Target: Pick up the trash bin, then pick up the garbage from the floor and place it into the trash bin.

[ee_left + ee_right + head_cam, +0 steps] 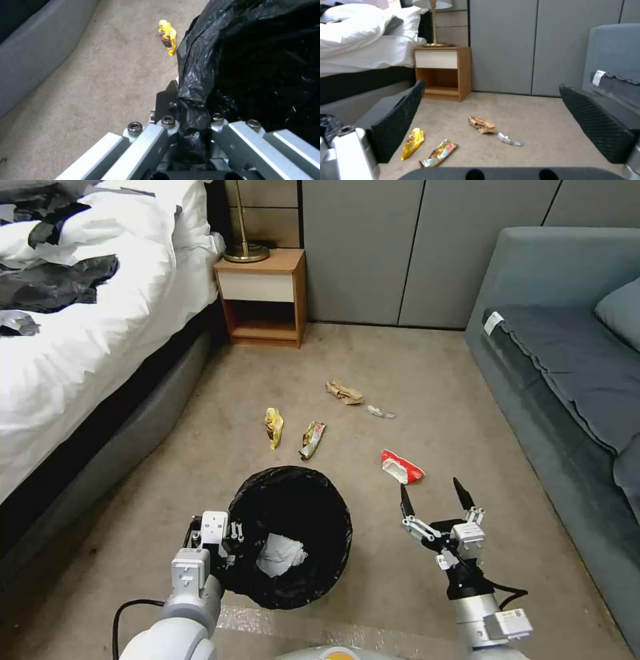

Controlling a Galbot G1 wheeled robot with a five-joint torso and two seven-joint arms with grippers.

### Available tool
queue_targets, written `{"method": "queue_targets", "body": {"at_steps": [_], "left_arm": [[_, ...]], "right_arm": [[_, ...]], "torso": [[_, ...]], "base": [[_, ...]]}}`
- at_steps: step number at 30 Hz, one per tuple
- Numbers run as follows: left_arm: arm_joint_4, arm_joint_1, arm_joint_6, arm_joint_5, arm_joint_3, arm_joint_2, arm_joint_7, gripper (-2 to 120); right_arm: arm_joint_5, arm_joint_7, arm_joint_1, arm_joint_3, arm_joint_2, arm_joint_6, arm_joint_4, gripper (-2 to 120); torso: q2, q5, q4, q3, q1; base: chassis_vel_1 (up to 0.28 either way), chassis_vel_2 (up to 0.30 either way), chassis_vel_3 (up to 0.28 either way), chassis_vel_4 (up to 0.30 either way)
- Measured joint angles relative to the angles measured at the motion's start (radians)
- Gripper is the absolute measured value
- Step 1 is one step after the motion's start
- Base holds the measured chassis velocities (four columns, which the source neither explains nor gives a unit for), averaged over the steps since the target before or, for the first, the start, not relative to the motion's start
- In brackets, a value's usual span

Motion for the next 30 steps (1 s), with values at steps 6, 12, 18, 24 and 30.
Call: {"method": "queue_targets", "body": {"at_steps": [6,12,18,24,30], "left_arm": [[0.0,0.004,0.001,0.004,0.0,-0.004,0.001,1],[0.003,0.008,0.001,0.01,0.002,-0.007,0.001,1],[0.003,0.012,0.001,0.013,0.003,-0.009,0.001,1],[0.002,0.015,0.0,0.015,0.003,-0.011,0.001,1],[0.001,0.019,-0.001,0.019,0.004,-0.012,0.002,1]], "right_arm": [[0.016,-0.004,0.014,0.015,-0.003,-0.003,-0.002,94],[0.021,-0.004,0.026,0.037,-0.01,-0.005,-0.006,93],[0.023,-0.01,0.035,0.043,-0.01,-0.003,-0.012,93],[0.023,-0.014,0.037,0.045,-0.01,-0.002,-0.012,93],[0.026,-0.02,0.037,0.057,-0.014,0.001,-0.012,93]], "torso": [[0.0,0.0,0.0,0.0,0.0],[0.0,-0.0002,0.0,0.0,0.0],[0.0,-0.0003,0.0001,0.0,0.0],[0.0,0.0001,0.0001,0.0,0.0],[0.0,-0.0002,-0.0001,0.0,0.0]], "base": [[0.0,0.0,0.0,0.0],[-0.089,0.081,0.088,-0.075],[-0.139,0.15,0.152,-0.151],[-0.119,0.117,0.128,-0.123],[-0.106,0.107,0.103,-0.116]]}}
